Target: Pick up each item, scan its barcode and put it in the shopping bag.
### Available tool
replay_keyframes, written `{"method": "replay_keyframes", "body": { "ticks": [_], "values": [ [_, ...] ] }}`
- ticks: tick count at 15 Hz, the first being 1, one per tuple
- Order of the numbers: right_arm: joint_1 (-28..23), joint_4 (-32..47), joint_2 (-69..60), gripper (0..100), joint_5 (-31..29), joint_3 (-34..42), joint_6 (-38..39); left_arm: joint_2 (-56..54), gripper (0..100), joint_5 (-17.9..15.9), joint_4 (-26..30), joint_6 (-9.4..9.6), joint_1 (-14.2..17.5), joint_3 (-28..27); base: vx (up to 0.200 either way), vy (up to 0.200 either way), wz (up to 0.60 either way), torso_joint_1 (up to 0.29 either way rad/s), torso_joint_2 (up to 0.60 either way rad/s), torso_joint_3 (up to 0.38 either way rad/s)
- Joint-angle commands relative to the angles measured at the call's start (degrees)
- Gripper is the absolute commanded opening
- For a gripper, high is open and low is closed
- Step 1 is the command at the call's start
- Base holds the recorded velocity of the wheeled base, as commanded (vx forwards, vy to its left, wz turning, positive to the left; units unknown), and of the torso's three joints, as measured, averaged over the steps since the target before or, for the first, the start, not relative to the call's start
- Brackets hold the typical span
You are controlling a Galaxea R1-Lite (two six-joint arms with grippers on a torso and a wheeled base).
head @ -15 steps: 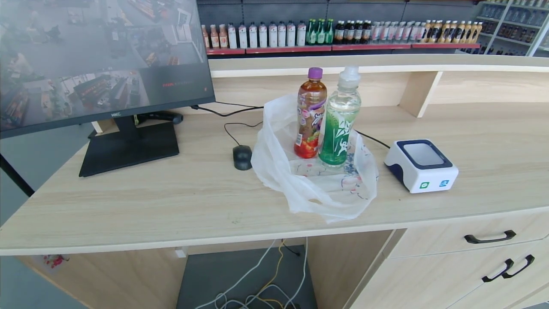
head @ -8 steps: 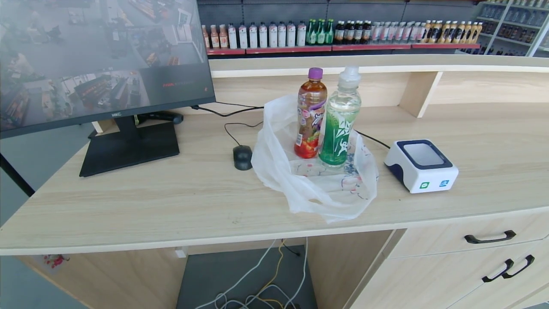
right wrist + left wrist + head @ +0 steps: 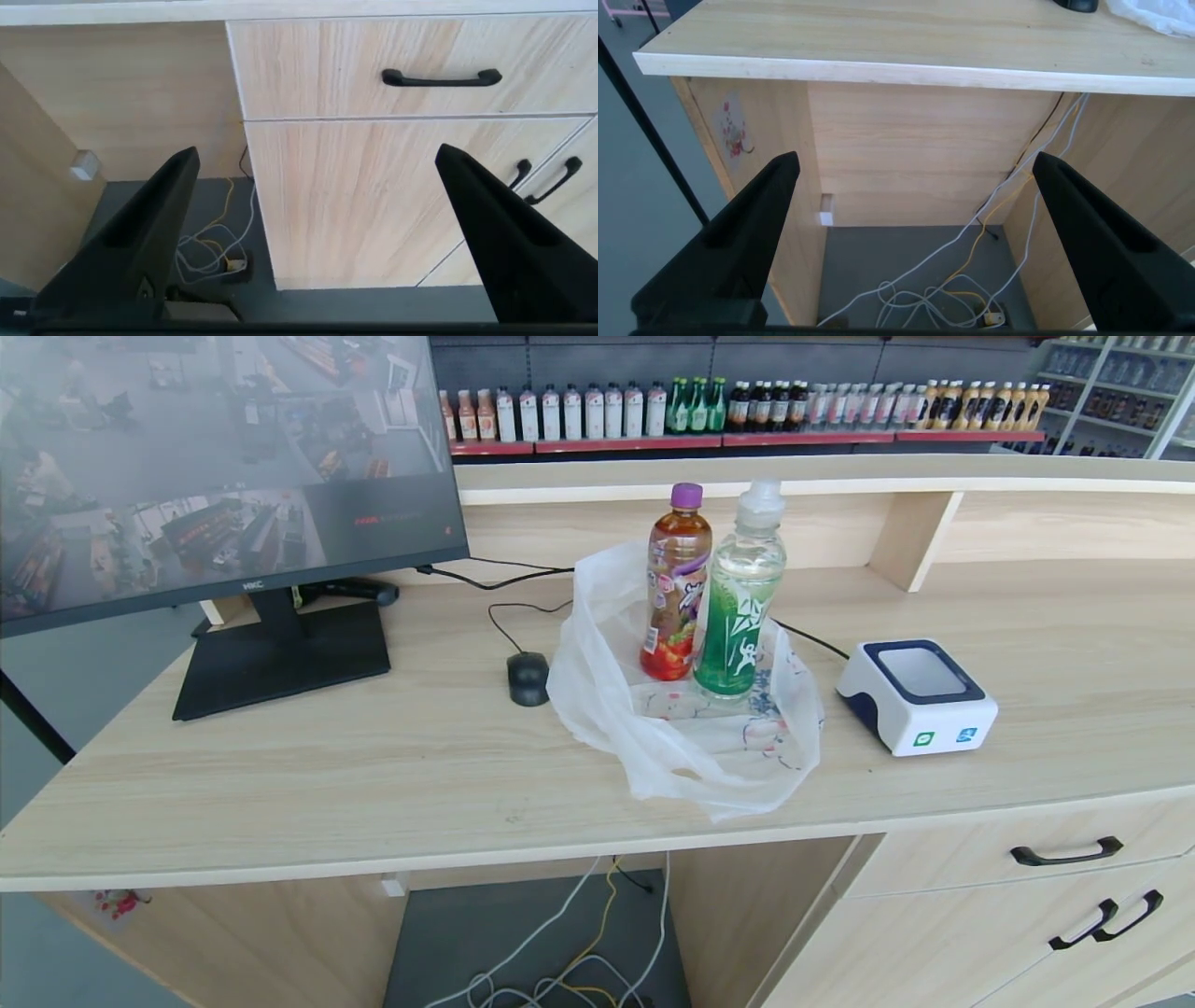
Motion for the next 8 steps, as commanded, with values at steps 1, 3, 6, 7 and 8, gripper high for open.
{"method": "replay_keyframes", "body": {
  "ticks": [1,3,6,7,8],
  "values": [
    [-0.9,0.0,-2.5,100,0.0,0.0,-0.7,0.0,100,0.1,0.0,-0.01,0.0,0.0,0.000,0.000,0.00,0.000,0.00,0.000],
    [-1.8,-0.1,-4.4,100,0.1,0.0,0.6,0.0,100,0.0,0.0,-0.09,0.0,0.0,0.000,0.000,0.00,0.000,0.00,0.000],
    [-1.8,0.0,-4.6,100,0.3,0.0,1.2,0.0,100,0.1,0.0,-0.09,0.0,0.0,-0.133,0.000,0.00,-0.002,0.00,0.005],
    [-1.8,-0.1,-4.6,100,0.3,0.0,1.2,0.0,100,0.0,0.0,-0.01,0.0,0.0,-0.200,0.000,0.00,0.012,0.01,0.002],
    [-1.8,0.0,-4.6,100,0.3,0.0,1.2,0.0,100,0.1,0.0,0.08,0.0,0.0,0.000,0.000,0.00,0.000,0.00,0.000]
  ]
}}
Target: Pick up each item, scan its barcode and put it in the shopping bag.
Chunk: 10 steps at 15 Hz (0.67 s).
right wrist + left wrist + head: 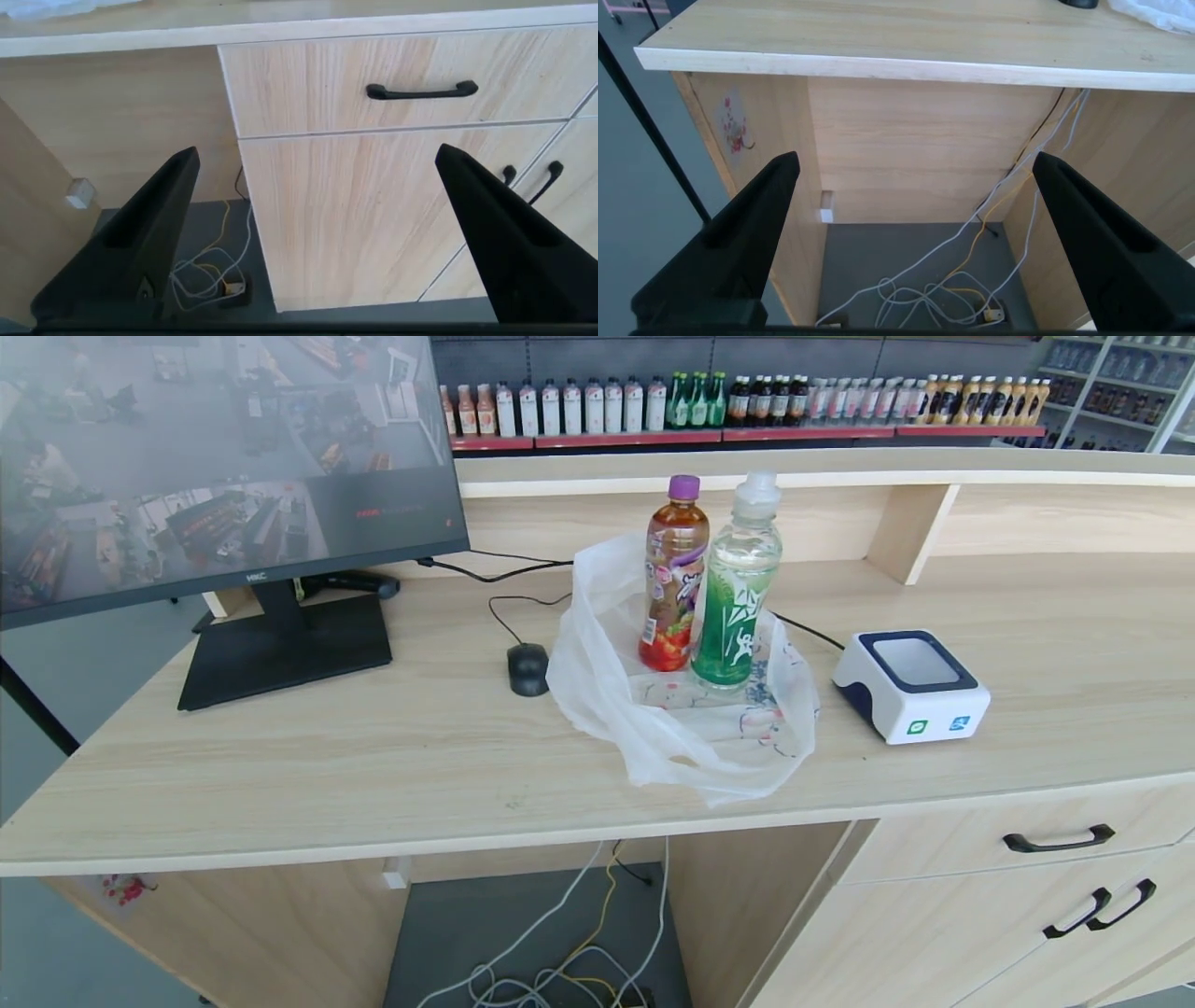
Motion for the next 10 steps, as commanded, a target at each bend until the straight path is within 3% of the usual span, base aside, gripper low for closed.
{"method": "replay_keyframes", "body": {
  "ticks": [1,4,10],
  "values": [
    [0.0,-0.1,0.0,100,0.0,0.0,-0.1,0.0,100,0.1,0.0,0.08,0.0,0.0,0.000,0.000,0.00,0.000,0.00,0.000],
    [0.0,0.0,-0.1,100,0.0,0.0,0.0,0.0,100,0.1,0.0,-0.01,0.0,0.0,0.000,0.000,0.00,0.000,0.00,0.000],
    [0.0,0.0,-0.1,100,0.0,0.0,-0.5,0.0,100,0.0,0.0,-0.18,0.0,0.0,0.000,-0.200,0.00,0.009,0.01,0.002]
  ]
}}
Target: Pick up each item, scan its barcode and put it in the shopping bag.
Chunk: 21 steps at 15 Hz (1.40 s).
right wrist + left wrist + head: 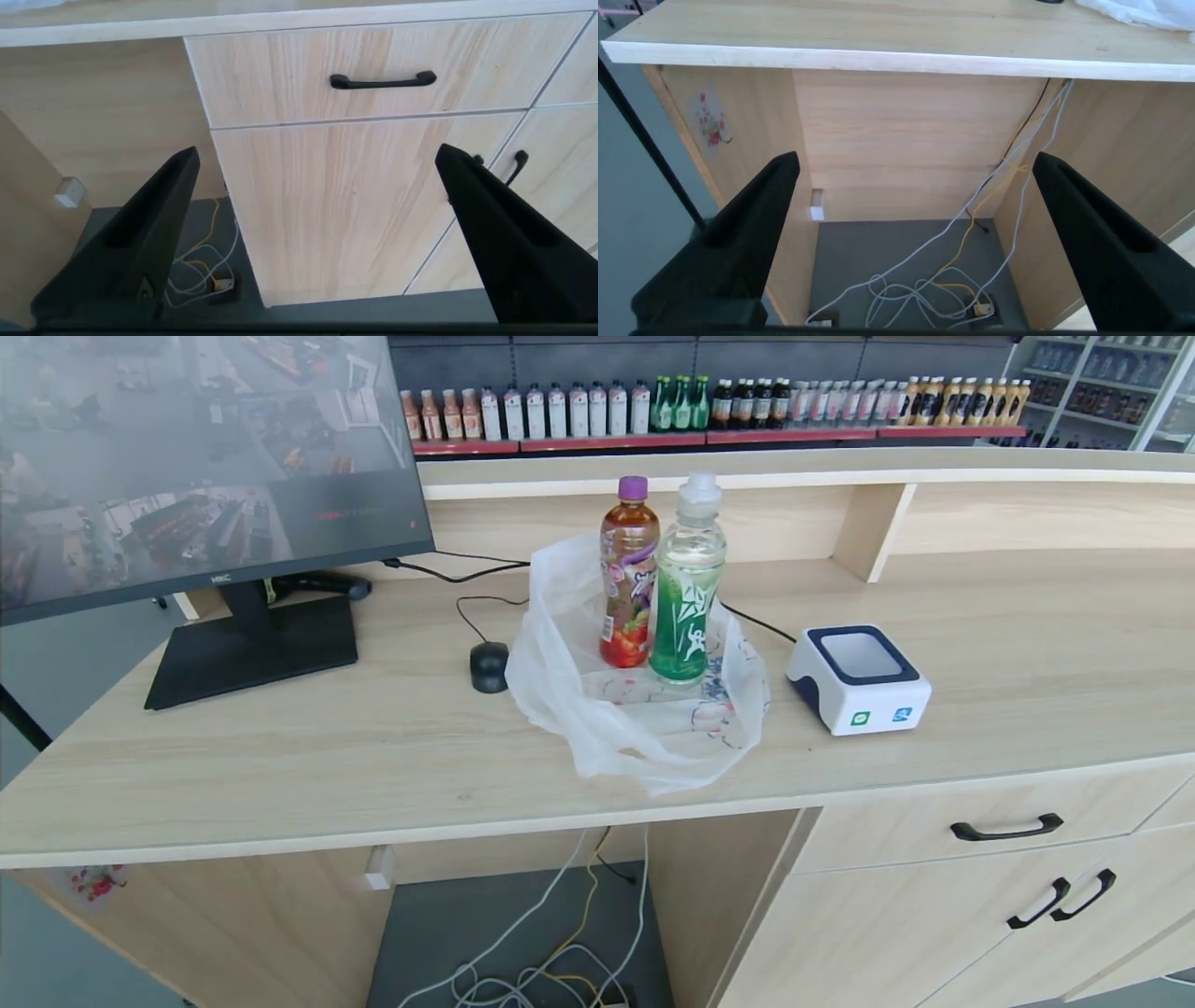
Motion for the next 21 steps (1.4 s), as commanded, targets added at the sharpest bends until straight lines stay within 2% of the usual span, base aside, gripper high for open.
{"method": "replay_keyframes", "body": {
  "ticks": [1,4,6,21],
  "values": [
    [0.0,0.0,0.1,100,0.0,0.0,-0.1,0.0,100,0.1,0.0,-0.02,0.0,0.0,0.000,-0.200,0.00,-0.007,-0.01,0.002],
    [0.0,-0.1,0.2,100,0.1,0.0,-0.4,0.0,100,0.1,0.0,-0.11,0.0,0.0,0.000,-0.200,0.00,0.007,0.01,0.004],
    [0.0,0.0,0.1,100,0.1,0.0,-0.4,0.0,100,0.0,0.0,-0.11,0.0,0.0,0.000,-0.200,0.60,-0.002,0.00,0.005],
    [0.0,0.0,0.1,100,0.0,0.0,-0.1,0.0,100,0.1,0.0,-0.20,0.0,0.0,0.000,-0.200,0.00,0.003,0.00,0.003]
  ]
}}
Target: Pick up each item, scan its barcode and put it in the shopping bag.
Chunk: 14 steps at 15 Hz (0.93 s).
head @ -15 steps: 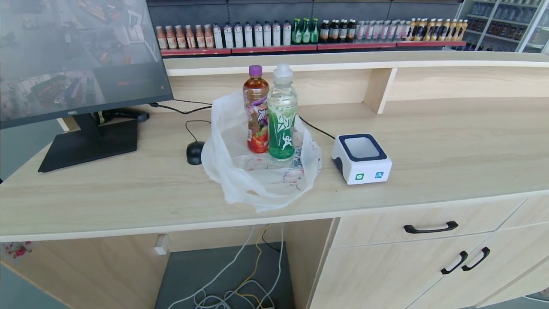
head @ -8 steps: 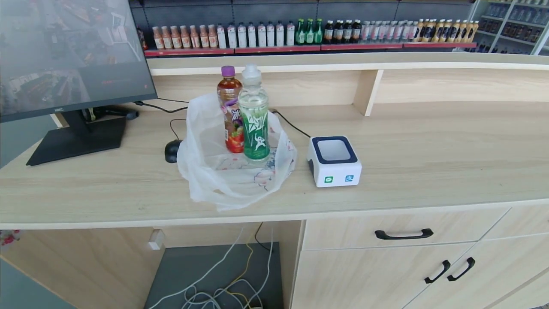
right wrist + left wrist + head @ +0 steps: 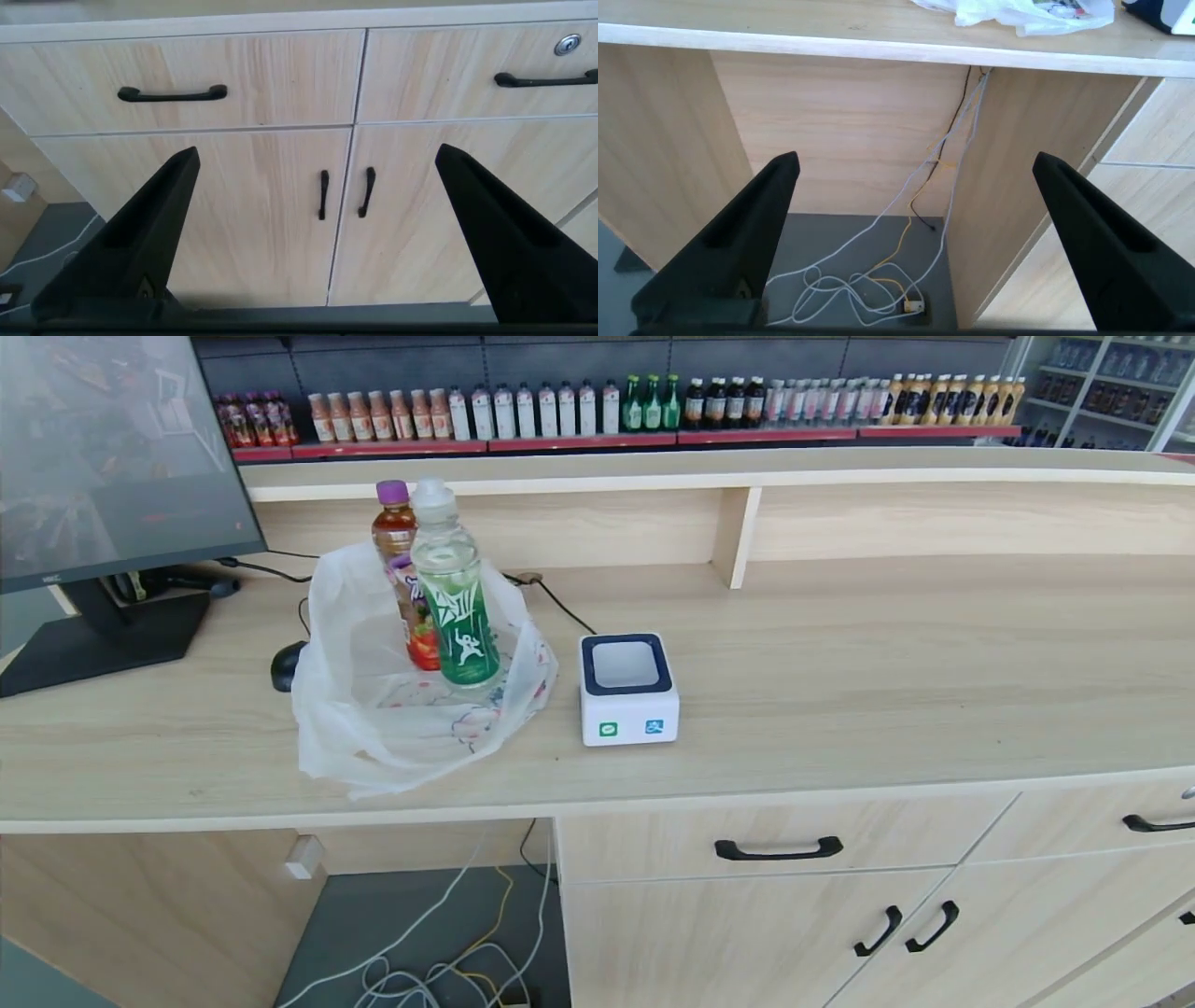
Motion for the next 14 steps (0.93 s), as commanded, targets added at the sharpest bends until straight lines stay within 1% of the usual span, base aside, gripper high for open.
{"method": "replay_keyframes", "body": {
  "ticks": [1,14],
  "values": [
    [0.0,0.0,0.1,100,0.0,0.0,-0.2,0.0,100,0.0,0.0,0.01,0.0,0.0,0.000,-0.200,0.00,0.007,0.00,0.002],
    [0.0,0.0,0.1,100,0.0,0.0,-0.3,0.0,100,0.0,0.0,0.36,0.0,0.0,0.000,0.000,0.00,0.000,0.00,0.000]
  ]
}}
